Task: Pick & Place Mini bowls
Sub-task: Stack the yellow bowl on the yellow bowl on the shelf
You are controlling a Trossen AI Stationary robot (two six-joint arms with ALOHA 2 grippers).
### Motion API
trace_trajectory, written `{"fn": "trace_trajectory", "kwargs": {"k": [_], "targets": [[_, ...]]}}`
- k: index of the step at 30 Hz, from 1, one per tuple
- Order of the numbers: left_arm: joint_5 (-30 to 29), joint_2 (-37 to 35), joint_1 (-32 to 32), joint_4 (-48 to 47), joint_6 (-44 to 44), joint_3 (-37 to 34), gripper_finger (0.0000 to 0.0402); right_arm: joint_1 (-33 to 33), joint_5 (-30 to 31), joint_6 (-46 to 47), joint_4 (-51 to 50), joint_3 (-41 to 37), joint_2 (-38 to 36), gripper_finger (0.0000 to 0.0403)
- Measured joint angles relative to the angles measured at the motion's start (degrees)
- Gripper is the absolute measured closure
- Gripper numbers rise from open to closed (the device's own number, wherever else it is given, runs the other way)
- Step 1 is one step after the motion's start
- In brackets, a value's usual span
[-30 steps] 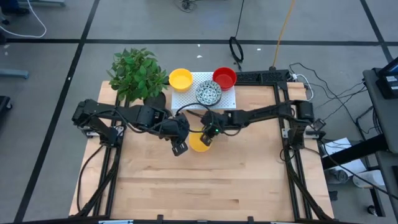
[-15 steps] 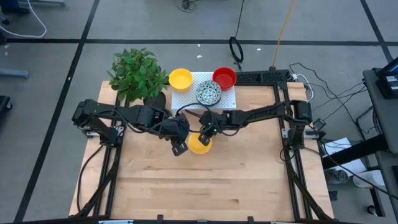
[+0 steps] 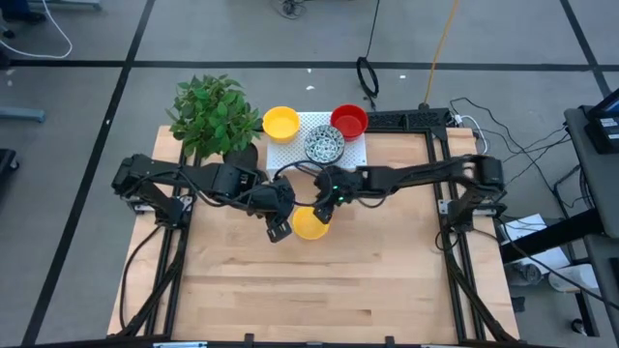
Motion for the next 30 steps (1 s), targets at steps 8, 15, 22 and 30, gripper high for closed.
{"fn": "trace_trajectory", "kwargs": {"k": [8, 15, 22, 30], "targets": [[-0.2, 2.6, -0.2, 5.4, 16.0, -0.7, 0.0229, 2.9, 0.7, -5.5, -16.5, 0.0, -17.0, 0.0254], [-0.1, 5.6, -1.0, 11.5, 34.4, -6.4, 0.0229, 7.0, 8.8, -4.9, -32.1, -0.1, -32.1, 0.025], [0.2, 7.9, -1.0, 20.4, 47.4, -15.2, 0.0229, 12.0, 15.5, -2.8, -38.3, -0.1, -43.8, 0.025], [0.6, 10.7, -1.0, 35.2, 48.9, -22.6, 0.0229, 16.7, 21.8, -3.4, -36.7, -3.4, -53.4, 0.025]]}}
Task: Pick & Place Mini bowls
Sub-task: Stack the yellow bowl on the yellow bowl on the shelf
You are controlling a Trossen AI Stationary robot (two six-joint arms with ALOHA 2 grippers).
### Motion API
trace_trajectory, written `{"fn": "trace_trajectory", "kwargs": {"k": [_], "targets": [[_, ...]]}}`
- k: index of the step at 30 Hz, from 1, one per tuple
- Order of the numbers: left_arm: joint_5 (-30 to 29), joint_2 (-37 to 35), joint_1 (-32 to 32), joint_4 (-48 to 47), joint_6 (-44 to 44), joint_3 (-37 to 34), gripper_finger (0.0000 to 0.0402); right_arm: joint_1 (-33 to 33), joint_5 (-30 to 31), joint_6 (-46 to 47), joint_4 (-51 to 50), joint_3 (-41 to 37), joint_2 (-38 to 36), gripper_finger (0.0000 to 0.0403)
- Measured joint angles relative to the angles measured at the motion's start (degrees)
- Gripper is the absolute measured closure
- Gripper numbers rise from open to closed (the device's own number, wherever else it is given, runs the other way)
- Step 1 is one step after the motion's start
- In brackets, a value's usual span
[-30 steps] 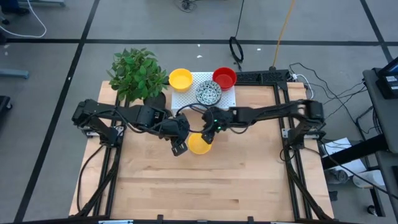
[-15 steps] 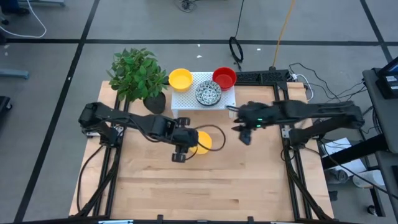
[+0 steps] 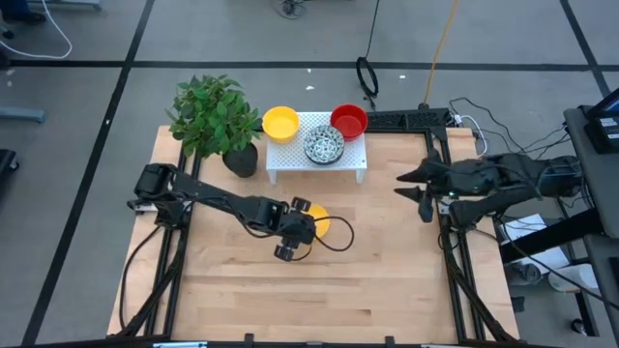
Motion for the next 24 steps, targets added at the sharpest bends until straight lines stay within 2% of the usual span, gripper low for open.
{"fn": "trace_trajectory", "kwargs": {"k": [4, 9, 18, 21, 24], "targets": [[1.2, 1.5, 0.0, 2.1, -1.7, -0.6, 0.0229, 1.1, -0.1, 0.5, 4.8, -6.3, -5.4, 0.025], [5.0, 3.8, 0.0, 2.0, -3.7, -0.8, 0.0229, 2.0, -0.1, 0.7, 16.3, -17.4, -12.7, 0.025], [0.6, 6.0, 0.0, 1.2, -4.7, -0.8, 0.0232, 2.0, -0.4, 0.6, 38.4, -35.3, -21.8, 0.025], [-3.4, 6.0, -0.1, 0.6, -5.4, -0.8, 0.0258, 2.0, -0.4, 0.5, 43.7, -39.3, -23.5, 0.025], [-4.1, 6.0, 0.0, -0.1, -6.6, -0.8, 0.031, 2.0, -0.4, 0.6, 48.0, -43.0, -24.4, 0.025]]}}
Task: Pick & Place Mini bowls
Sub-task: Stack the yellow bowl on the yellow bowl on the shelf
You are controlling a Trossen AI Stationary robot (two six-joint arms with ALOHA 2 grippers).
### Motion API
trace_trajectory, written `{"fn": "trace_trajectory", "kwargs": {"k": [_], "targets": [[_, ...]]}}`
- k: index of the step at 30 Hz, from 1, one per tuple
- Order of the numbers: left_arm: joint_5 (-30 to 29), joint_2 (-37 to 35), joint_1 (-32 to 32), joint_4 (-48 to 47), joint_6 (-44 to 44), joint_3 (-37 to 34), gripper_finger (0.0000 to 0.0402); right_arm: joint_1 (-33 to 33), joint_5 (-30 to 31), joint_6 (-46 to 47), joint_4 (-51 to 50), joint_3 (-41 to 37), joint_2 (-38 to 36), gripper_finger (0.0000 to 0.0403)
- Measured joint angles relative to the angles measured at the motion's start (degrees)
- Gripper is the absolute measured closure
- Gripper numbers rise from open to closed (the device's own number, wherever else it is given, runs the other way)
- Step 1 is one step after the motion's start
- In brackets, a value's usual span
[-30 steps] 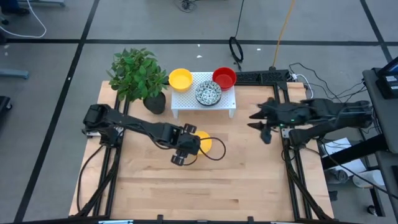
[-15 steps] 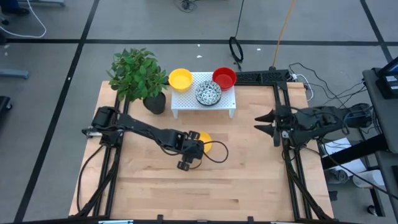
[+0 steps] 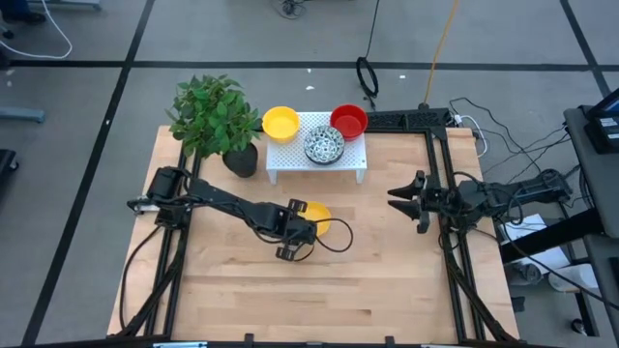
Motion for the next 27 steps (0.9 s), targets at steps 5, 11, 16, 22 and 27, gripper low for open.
{"fn": "trace_trajectory", "kwargs": {"k": [5, 11, 16, 22, 27], "targets": [[-0.3, -0.1, 0.3, -2.0, -3.1, 0.0, 0.039, 0.0, 0.1, 0.0, 8.2, -5.0, -0.6, 0.025], [-0.3, -0.1, 0.1, -2.6, -5.5, 0.6, 0.0394, 0.0, 0.2, 0.0, 15.7, -10.3, -0.6, 0.025], [0.3, -0.1, -0.8, -5.1, -5.9, 3.7, 0.0391, 0.0, 1.4, 0.0, 21.7, -13.9, -0.5, 0.025], [-1.1, -1.6, -1.6, -9.2, -3.9, 8.7, 0.0392, 0.0, 1.5, 1.4, 23.8, -17.0, -0.6, 0.025], [-5.2, -3.6, -0.9, -13.6, -4.1, 13.8, 0.0396, 0.0, 1.5, 5.3, 24.9, -19.5, -0.5, 0.025]]}}
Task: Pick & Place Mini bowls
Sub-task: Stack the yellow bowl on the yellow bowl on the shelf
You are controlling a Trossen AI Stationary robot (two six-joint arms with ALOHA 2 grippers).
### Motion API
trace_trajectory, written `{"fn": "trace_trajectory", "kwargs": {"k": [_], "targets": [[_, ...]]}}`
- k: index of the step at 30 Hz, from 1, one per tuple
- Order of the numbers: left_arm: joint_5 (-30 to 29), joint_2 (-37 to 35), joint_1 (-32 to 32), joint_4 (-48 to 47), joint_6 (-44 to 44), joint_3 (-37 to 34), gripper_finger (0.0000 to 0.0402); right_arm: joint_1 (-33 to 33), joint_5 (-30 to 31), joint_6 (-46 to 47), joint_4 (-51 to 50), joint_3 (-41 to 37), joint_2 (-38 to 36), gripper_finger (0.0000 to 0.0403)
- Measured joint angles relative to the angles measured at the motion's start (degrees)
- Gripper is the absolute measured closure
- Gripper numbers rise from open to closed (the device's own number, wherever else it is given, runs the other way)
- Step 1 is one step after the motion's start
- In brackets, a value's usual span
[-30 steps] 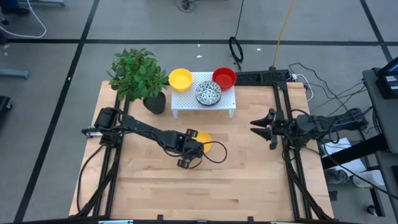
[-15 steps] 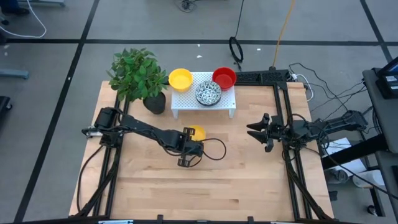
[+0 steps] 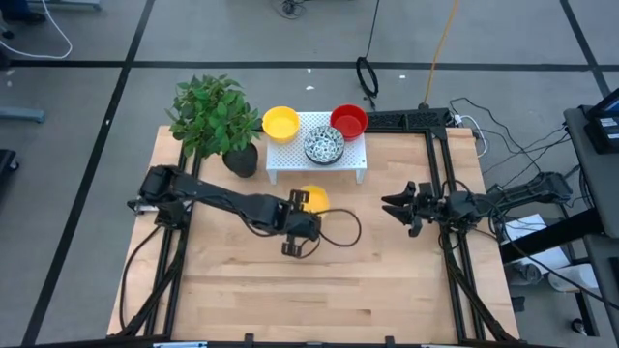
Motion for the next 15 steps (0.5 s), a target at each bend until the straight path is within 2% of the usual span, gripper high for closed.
{"fn": "trace_trajectory", "kwargs": {"k": [7, 10, 15], "targets": [[-8.0, -4.4, 2.1, -6.9, -2.6, 7.6, 0.0395, 0.0, 0.0, 0.8, 0.5, -0.6, 0.0, 0.025], [-10.6, -6.9, 3.4, -7.1, -2.5, 10.4, 0.0395, 0.0, -0.1, 1.0, 0.4, -0.6, 0.0, 0.025], [-19.4, -10.9, 7.2, -6.4, -0.1, 11.7, 0.0393, 0.0, 0.3, 3.5, 0.3, -0.7, 0.2, 0.025]]}}
